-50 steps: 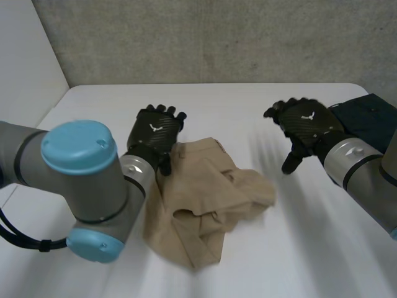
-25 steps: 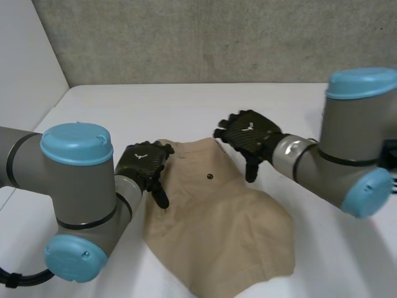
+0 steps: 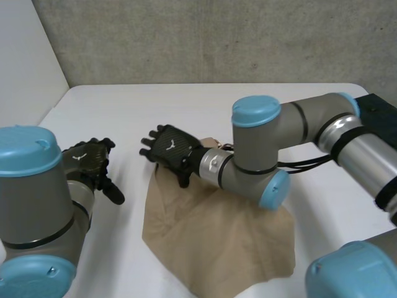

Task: Fold the laundry.

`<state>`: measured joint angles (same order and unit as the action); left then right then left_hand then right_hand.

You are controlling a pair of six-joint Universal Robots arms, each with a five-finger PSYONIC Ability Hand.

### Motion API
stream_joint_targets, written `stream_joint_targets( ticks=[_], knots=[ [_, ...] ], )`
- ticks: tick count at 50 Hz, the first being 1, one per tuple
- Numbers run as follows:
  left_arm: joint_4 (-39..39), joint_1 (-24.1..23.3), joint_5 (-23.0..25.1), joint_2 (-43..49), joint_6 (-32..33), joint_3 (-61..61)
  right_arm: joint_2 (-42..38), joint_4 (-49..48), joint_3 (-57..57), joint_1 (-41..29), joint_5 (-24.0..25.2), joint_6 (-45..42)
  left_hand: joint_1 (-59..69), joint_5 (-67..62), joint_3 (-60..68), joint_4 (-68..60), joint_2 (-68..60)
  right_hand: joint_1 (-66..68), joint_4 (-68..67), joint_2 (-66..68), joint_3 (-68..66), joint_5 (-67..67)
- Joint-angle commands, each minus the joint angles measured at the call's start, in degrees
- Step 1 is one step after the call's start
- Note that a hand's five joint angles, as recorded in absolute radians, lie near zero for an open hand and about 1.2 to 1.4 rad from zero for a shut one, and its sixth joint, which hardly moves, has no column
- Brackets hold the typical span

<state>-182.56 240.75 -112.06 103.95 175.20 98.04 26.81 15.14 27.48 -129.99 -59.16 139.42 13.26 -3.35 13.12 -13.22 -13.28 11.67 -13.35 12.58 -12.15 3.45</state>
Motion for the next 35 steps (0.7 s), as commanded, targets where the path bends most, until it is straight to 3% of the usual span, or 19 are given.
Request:
stream_joint_targets(
  ticks=[1, 5, 8, 9, 15, 25, 30, 35],
  knots=[
    [-0.2, 1.4, 0.4, -1.7, 0.2, 2.9, -6.9, 3.1, -8.8, -1.4, -0.6, -5.0, 1.8, -1.7, 2.0, -1.9, -1.8, 1.1, 0.6, 0.2, -0.6, -0.7],
    [-0.2, 1.4, 0.9, -1.9, 0.1, 3.2, -10.5, 3.0, -13.4, -1.5, -1.7, -8.2, 1.8, -1.7, 2.0, -1.9, -1.8, 35.0, -33.3, 34.1, -34.5, 33.2],
    [-0.2, 1.4, 2.0, -1.9, 0.1, 3.2, -11.3, 3.0, -14.9, -1.5, -2.3, -8.7, 1.8, -1.7, 2.0, -1.9, -1.8, 52.5, -50.8, 51.6, -52.0, 50.7],
    [-0.2, 1.4, 2.6, -2.0, 0.1, 3.1, -11.5, 3.0, -15.6, -1.4, -2.5, -8.7, 1.8, -1.7, 2.0, -1.9, -1.8, 68.2, -66.5, 67.3, -67.7, 66.4],
    [-0.3, 1.3, 4.0, -2.3, 0.1, 2.9, -10.3, 2.1, -16.8, -1.4, -4.8, -8.7, 1.7, -1.6, 1.8, -1.7, -1.6, 68.3, -66.6, 67.4, -67.9, 66.6],
    [-0.3, 0.3, 4.7, -1.6, 0.1, 1.7, 2.2, 5.6, -11.7, 2.5, -21.3, -6.2, -0.2, 0.3, -0.1, 0.1, 0.2, 68.3, -66.6, 67.4, -67.9, 66.6],
    [0.1, -3.2, 6.1, -0.6, -0.6, -0.6, 12.0, 8.3, 1.2, 5.9, -20.2, -3.2, -1.5, 1.6, -1.4, 1.5, 1.5, 68.3, -66.6, 67.4, -67.9, 66.6],
    [1.3, -6.9, 8.8, 2.5, -3.9, -3.5, 22.4, 4.6, 18.4, 8.8, -17.6, -2.9, -1.4, 1.5, -1.2, 1.3, 1.4, 68.3, -66.6, 67.4, -67.9, 66.6]
  ],
)
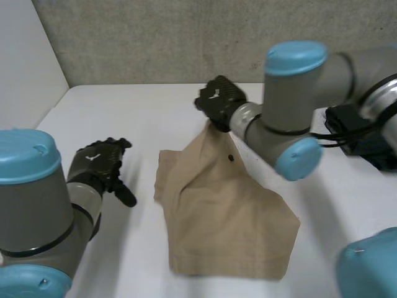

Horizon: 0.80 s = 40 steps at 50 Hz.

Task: Fold the laundry.

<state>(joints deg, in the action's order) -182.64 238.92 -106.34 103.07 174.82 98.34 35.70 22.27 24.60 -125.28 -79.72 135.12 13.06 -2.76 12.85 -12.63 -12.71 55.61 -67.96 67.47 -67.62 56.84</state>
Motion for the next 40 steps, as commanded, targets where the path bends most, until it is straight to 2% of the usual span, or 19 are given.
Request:
stream_joint_targets(
  ticks=[1, 7, 12, 17, 21, 22, 24, 26, 29, 33, 40],
  knots=[
    [1.8, -5.4, 3.3, 4.0, -4.2, -4.1, 14.7, -3.3, 23.3, 4.4, 2.9, 1.4, -1.0, 0.7, -0.8, 0.6, 0.6, 24.4, -12.0, 12.5, -12.4, 13.2],
    [9.6, -9.2, 6.3, 9.5, -10.2, -8.3, 21.2, -7.5, 35.9, 7.9, 2.8, 1.6, -0.3, 0.0, -0.1, -0.1, 0.0, 24.4, -12.0, 12.5, -12.4, 13.2],
    [15.8, -10.0, 7.1, 14.1, -12.8, -11.2, 22.2, -8.5, 40.1, 8.5, 3.1, 1.6, -0.3, 0.0, -0.1, -0.1, 0.0, 24.4, -12.0, 12.5, -12.4, 13.2],
    [16.6, -10.0, 6.6, 17.0, -12.8, -13.4, 22.2, -8.5, 41.8, 8.4, 3.6, 1.6, 5.6, -5.8, 5.8, -6.0, -5.9, 24.4, -12.0, 12.5, -12.4, 13.2],
    [15.3, -10.0, 4.6, 19.4, -12.8, -15.4, 22.4, -8.4, 42.7, 8.3, 4.4, 1.5, 23.4, -23.6, 23.6, -23.8, -23.7, 24.4, -12.0, 12.5, -12.4, 13.2],
    [14.6, -10.0, 2.8, 20.0, -12.8, -16.0, 22.5, -8.3, 42.7, 8.3, 4.7, 1.4, 34.1, -34.3, 34.3, -34.5, -34.4, 24.4, -12.0, 12.5, -12.4, 13.2],
    [14.0, -10.0, 1.1, 20.2, -12.8, -16.3, 22.6, -8.2, 42.7, 8.3, 5.3, 1.2, 44.2, -44.5, 44.4, -44.6, -44.6, 24.4, -12.0, 12.5, -12.4, 13.2],
    [13.6, -10.0, -0.8, 19.8, -12.6, -16.4, 22.9, -8.2, 42.5, 8.4, 6.6, 0.8, 56.5, -56.7, 56.7, -56.9, -56.8, -1.0, 13.3, -12.8, 13.0, -12.2],
    [13.8, -10.1, -1.2, 19.4, -12.5, -16.2, 23.4, -8.2, 41.9, 8.5, 9.0, 0.0, 62.7, -63.0, 63.0, -63.2, -63.1, -36.8, 49.2, -48.7, 48.8, -48.0],
    [13.9, -10.2, -1.2, 16.5, -12.1, -15.3, 24.1, -8.0, 40.6, 8.8, 12.4, -3.5, 62.9, -63.2, 63.1, -63.4, -63.3, -45.6, 58.0, -57.5, 57.6, -56.8],
    [13.9, -10.2, -1.1, 12.6, -10.8, -13.7, 23.3, -8.3, 37.9, 8.7, 15.0, -9.1, 62.8, -63.1, 63.0, -63.2, -63.1, -45.6, 58.0, -57.5, 57.6, -56.8]
  ],
)
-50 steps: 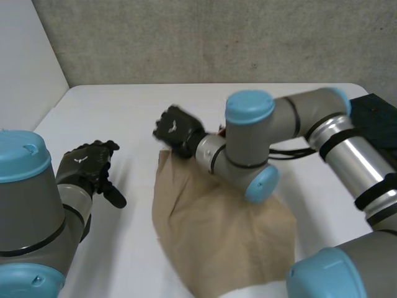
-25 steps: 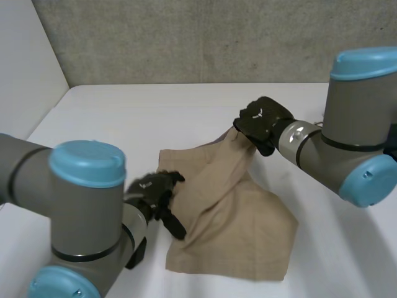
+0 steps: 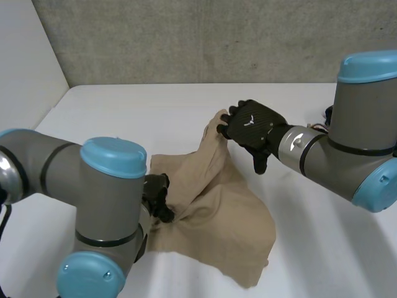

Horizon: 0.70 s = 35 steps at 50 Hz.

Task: Fold the laundry.

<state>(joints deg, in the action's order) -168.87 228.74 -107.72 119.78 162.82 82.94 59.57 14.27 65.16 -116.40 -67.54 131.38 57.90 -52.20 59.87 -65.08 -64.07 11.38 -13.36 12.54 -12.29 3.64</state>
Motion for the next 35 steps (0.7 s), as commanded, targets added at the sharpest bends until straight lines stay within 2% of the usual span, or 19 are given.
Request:
stream_joint_targets(
  ticks=[1, 11, 23, 25, 27, 28, 31, 34, 35],
  knots=[
    [0.1, -0.1, 0.3, -4.5, 1.3, 2.0, -0.9, -0.4, -3.5, -0.3, 2.8, -6.0, 17.9, -13.6, 15.9, -10.7, -11.8, -1.4, 3.4, -2.5, 2.3, -3.6],
    [0.1, -0.5, 0.3, -5.3, 1.4, 3.8, -6.5, -0.9, -11.3, -1.6, 3.1, -6.1, 17.6, -13.3, 15.6, -10.4, -11.4, -1.4, 3.4, -2.5, 2.3, -3.6],
    [0.1, -0.5, 0.3, -5.4, 1.6, 3.2, -20.0, -0.7, -20.0, -4.1, 3.1, -8.5, 17.2, -12.9, 15.3, -10.1, -11.1, -0.3, 2.3, -1.5, 1.2, -2.6],
    [0.0, -0.4, 0.3, -5.3, 1.7, 2.8, -22.8, -0.6, -23.1, -4.8, 3.3, -8.3, 17.2, -12.9, 15.3, -10.1, -11.1, 17.0, -15.0, 15.8, -16.0, 14.7],
    [0.0, -0.1, 0.4, -5.2, 2.2, 2.4, -24.1, -0.7, -25.3, -5.4, 3.6, -8.0, 17.2, -12.9, 15.3, -10.1, -11.1, 40.1, -38.1, 39.0, -39.2, 37.9],
    [-0.1, -0.1, 0.4, -4.9, 3.3, 1.4, -24.9, -0.9, -28.0, -5.8, 3.0, -7.4, 17.2, -12.9, 15.3, -10.1, -11.1, 67.1, -65.1, 65.9, -66.2, 64.8],
    [-0.1, 0.1, 0.3, -4.2, 6.4, -1.5, -25.3, -2.0, -33.1, -5.8, 1.7, -4.9, 17.2, -12.9, 15.3, -10.1, -11.1, 68.6, -66.6, 67.5, -67.7, 66.4],
    [-0.5, 0.6, 0.2, -2.5, 12.4, -7.9, -24.7, -5.7, -40.0, -5.7, -4.1, 1.4, 16.9, -12.6, 14.9, -9.7, -10.7, 68.6, -66.6, 67.5, -67.7, 66.4],
    [-0.5, 0.8, 0.2, -2.0, 14.4, -10.1, -24.0, -7.7, -43.0, -5.5, -7.8, 4.8, 16.6, -12.3, 14.6, -9.4, -10.4, 68.6, -66.6, 67.5, -67.7, 66.4]
  ],
)
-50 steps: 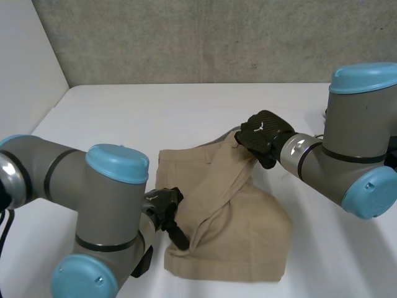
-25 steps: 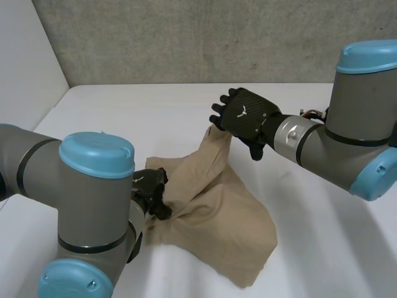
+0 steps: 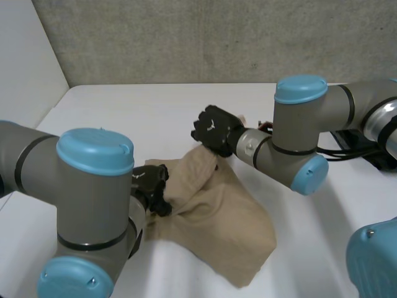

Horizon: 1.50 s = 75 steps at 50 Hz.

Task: Fold the laundry.

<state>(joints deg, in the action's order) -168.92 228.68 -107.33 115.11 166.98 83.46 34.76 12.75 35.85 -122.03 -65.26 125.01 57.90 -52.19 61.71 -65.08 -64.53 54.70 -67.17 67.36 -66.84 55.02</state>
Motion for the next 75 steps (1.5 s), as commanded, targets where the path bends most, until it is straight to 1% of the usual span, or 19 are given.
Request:
stream_joint_targets(
  ticks=[1, 4, 5, 8, 14, 18, 19, 22, 26, 31, 34, 37, 40, 45, 51, 56, 63, 68, 75],
  knots=[
    [-0.3, 1.6, -0.2, 3.7, 14.4, -15.3, 1.4, -7.2, -14.8, 0.2, -11.8, 12.8, 16.6, -12.3, 12.8, -9.4, -9.9, 25.3, -12.8, 12.6, -13.2, 15.0],
    [-0.2, 2.7, -0.8, 5.3, 20.3, -23.1, 5.4, -10.0, -17.0, 0.2, -16.9, 17.2, 16.6, -12.3, 12.8, -9.4, -9.9, 25.3, -12.8, 12.6, -13.2, 15.0],
    [-0.3, 2.6, -0.9, 5.6, 23.8, -27.9, 6.5, -10.5, -17.0, 0.3, -17.6, 18.0, 16.4, -12.1, 12.6, -9.2, -9.8, 25.3, -12.8, 12.6, -13.2, 15.0],
    [-0.6, 3.3, -1.5, 5.4, 27.9, -36.4, 11.5, -10.8, -15.1, 0.4, -18.9, 19.9, 16.6, -12.3, 12.8, -9.4, -9.9, 25.3, -12.8, 12.6, -13.2, 15.0],
    [-5.3, 2.7, -1.4, 3.1, 28.7, -41.8, 18.8, -11.3, -6.9, 2.1, -20.1, 21.6, 17.7, -13.5, 13.9, -10.6, -11.1, 25.3, -12.8, 12.6, -13.2, 15.0],
    [-10.6, 2.9, -1.1, -1.0, 28.6, -34.1, 23.3, -13.0, 4.4, 4.9, -22.1, 22.3, 17.6, -13.3, 13.8, -10.4, -10.9, 25.3, -12.8, 12.6, -13.2, 15.0],
    [-14.1, 3.2, -1.1, -2.5, 28.7, -29.2, 23.9, -13.4, 6.8, 5.5, -21.9, 21.9, 17.1, -12.8, 13.3, -9.9, -10.4, 25.3, -12.8, 12.6, -13.2, 15.0],
    [-21.7, 3.6, -0.4, -5.1, 29.3, -18.4, 26.5, -13.7, 16.0, 7.3, -21.1, 21.2, 14.4, -10.1, 10.6, -7.2, -7.8, 25.3, -12.8, 12.6, -13.2, 15.0],
    [-27.0, 4.1, 0.7, -5.6, 29.7, -7.9, 30.3, -13.0, 28.6, 8.9, -18.0, 16.9, 5.3, -1.1, 1.5, 1.8, 1.3, 25.3, -12.8, 12.6, -13.2, 15.0],
    [-28.2, 4.2, 2.0, -3.8, 29.8, 2.4, 31.0, -12.8, 43.0, 9.6, -14.1, 11.6, -2.8, 7.1, -6.6, 9.9, 9.4, 25.3, -12.8, 12.6, -13.2, 15.0],
    [-28.6, 4.0, 2.3, 0.1, 29.8, 6.2, 31.0, -12.8, 49.2, 9.4, -13.9, 11.1, -3.8, 8.1, -7.6, 11.0, 10.4, 25.3, -12.8, 12.6, -13.2, 15.0],
    [-28.0, 3.6, 2.2, 2.4, 29.8, 7.3, 31.0, -12.8, 53.1, 9.4, -13.9, 11.2, -11.5, 15.8, -15.3, 18.7, 18.1, 25.3, -12.8, 12.6, -13.2, 15.0],
    [-27.6, 3.3, 2.0, 2.5, 29.8, 8.6, 31.0, -12.8, 54.5, 9.4, -13.9, 11.4, -31.1, 35.4, -35.0, 38.3, 37.8, 25.3, -12.8, 12.6, -13.2, 15.0],
    [-24.9, 3.0, 2.0, -3.2, 29.8, 10.4, 32.3, -12.7, 55.3, 9.7, -13.9, 11.7, -45.3, 49.6, -49.1, 52.5, 51.9, 25.3, -12.8, 12.6, -13.2, 15.0],
    [-21.8, 3.2, 2.2, -8.9, 29.1, 11.8, 36.1, -11.0, 55.8, 10.5, -13.4, 14.5, -45.2, 49.5, -49.0, 52.3, 51.8, 25.3, -12.8, 12.6, -13.2, 15.0],
    [-21.3, 3.8, 2.8, -11.5, 29.1, 14.1, 38.2, -9.4, 56.5, 10.8, -12.6, 16.7, -39.8, 44.1, -43.6, 47.0, 46.4, 25.3, -12.8, 12.6, -13.2, 15.0],
    [-21.4, 7.6, 8.5, -10.5, 28.3, 15.0, 44.4, -8.3, 58.7, 12.2, -10.1, 17.4, -31.7, 36.0, -35.5, 38.9, 38.4, 25.3, -12.8, 12.6, -13.2, 15.0],
    [-21.5, 10.3, 10.1, -7.2, 25.9, 13.8, 46.3, -7.7, 59.3, 12.3, -9.8, 17.6, -30.4, 34.7, -34.2, 37.5, 37.0, 25.3, -12.8, 12.6, -13.2, 15.0],
    [-21.3, 11.3, 11.3, -6.0, 20.1, 12.1, 46.4, -7.6, 60.6, 12.3, -9.9, 17.4, -32.5, 36.8, -36.3, 39.7, 39.2, 25.3, -12.8, 12.6, -13.2, 15.0]
  ],
)
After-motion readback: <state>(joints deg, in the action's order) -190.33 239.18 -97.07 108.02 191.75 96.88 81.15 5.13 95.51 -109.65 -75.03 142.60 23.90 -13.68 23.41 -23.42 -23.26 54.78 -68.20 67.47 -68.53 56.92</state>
